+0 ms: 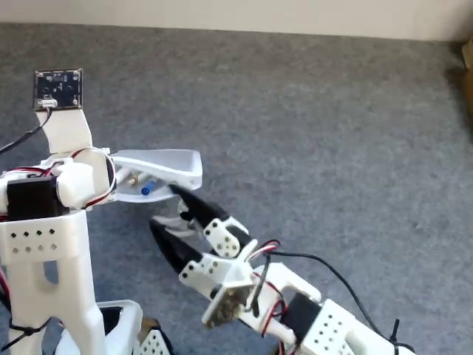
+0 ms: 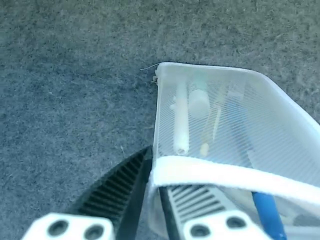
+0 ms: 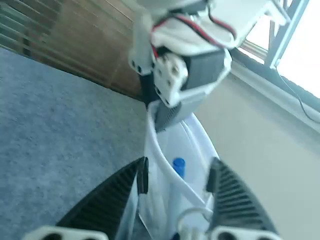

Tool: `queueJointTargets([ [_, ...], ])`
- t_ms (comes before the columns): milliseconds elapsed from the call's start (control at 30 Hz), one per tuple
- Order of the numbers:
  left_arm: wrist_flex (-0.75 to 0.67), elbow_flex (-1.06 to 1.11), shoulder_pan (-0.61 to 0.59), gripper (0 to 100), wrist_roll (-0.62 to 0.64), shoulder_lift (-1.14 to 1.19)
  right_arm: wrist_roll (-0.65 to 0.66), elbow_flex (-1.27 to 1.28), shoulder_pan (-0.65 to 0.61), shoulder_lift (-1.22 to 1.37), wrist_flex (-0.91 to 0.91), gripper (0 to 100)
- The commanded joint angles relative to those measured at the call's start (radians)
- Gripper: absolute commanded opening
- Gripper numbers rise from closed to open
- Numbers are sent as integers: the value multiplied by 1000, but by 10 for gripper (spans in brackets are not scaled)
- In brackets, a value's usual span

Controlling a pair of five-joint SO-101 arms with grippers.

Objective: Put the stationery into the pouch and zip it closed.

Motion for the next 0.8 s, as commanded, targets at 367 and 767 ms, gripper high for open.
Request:
queueJointTargets([
  [367, -21, 16, -10, 7, 11, 36, 8, -68, 51, -147, 64, 4],
  [767, -23, 16, -4, 7, 11, 36, -276, -351, 88, -150, 664, 167],
])
